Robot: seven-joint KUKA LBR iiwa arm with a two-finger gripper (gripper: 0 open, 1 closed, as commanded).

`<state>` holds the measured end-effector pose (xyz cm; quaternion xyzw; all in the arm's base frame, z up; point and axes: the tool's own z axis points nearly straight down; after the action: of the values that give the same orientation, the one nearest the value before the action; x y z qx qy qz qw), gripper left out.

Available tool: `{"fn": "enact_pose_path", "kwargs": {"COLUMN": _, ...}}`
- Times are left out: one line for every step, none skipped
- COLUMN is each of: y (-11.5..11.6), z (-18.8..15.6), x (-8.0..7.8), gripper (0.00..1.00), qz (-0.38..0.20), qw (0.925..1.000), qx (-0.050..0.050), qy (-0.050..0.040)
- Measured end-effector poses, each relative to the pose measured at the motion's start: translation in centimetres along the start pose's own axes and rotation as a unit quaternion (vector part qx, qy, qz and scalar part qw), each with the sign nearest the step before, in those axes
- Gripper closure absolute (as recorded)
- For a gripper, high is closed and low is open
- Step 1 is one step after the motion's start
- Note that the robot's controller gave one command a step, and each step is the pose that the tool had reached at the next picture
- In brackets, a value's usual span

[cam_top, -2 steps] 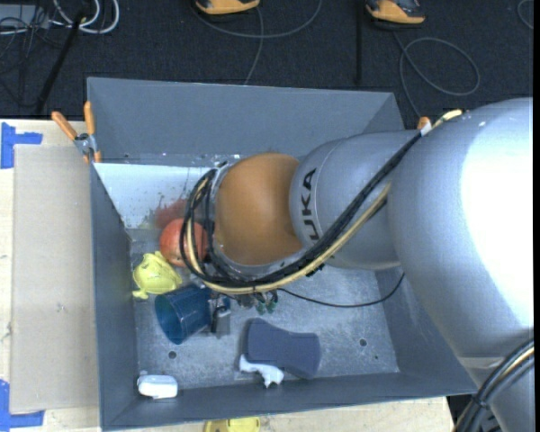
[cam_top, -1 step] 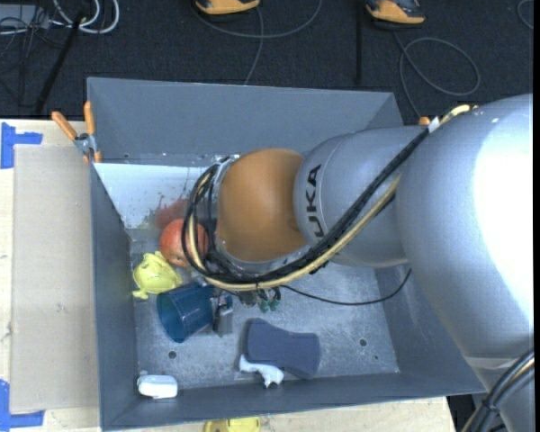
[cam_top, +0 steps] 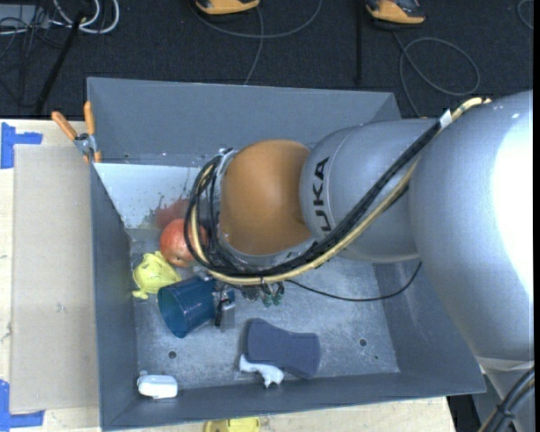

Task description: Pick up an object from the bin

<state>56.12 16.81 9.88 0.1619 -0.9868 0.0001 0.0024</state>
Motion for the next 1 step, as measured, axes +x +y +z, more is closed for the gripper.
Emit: {"fn": "enact_pose_path", "kwargs": {"y": 0.02, "z": -1.76, "x": -0.05, "gripper": 1.00, "qz": 0.000, "qw": 1.0000, "qx": 0.000, "qy": -0.0015}}
